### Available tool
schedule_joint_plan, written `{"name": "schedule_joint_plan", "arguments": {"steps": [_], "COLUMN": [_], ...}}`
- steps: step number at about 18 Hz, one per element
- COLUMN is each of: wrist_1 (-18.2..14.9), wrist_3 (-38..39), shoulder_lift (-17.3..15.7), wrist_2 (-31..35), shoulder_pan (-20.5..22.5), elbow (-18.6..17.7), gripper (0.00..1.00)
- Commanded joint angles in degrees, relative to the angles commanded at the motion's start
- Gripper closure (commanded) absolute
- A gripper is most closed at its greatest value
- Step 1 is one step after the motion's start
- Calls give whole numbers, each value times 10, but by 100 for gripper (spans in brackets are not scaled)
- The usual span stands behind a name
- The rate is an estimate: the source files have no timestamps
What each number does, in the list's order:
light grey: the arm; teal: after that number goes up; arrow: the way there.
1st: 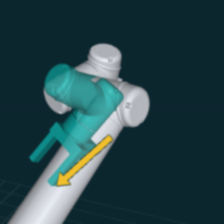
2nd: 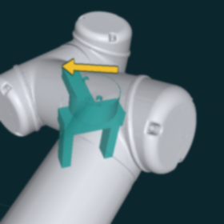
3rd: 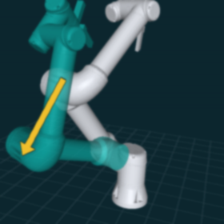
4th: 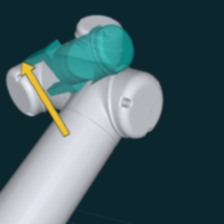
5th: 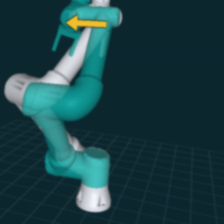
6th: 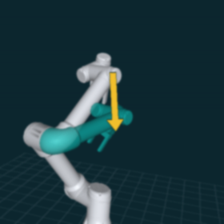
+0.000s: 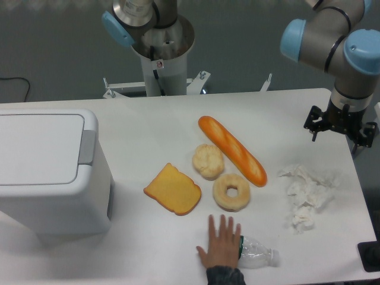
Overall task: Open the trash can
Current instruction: 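Move the gripper across the table toward the white trash bin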
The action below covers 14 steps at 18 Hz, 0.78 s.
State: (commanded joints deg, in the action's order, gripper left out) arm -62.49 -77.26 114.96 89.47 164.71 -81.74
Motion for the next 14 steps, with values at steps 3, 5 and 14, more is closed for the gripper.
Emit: {"name": "schedule_joint_plan", "arguments": {"steps": [3,5,14], "wrist_1": [0,1,75], "wrist_3": [0,0,25], "shoulder_lift": [2,2,-45], "wrist_2": [1,0,-6], "shoulder_pan": [-2,-4,-22], "elbow": [-1,-2,-104], "gripper": [0,0,0]}}
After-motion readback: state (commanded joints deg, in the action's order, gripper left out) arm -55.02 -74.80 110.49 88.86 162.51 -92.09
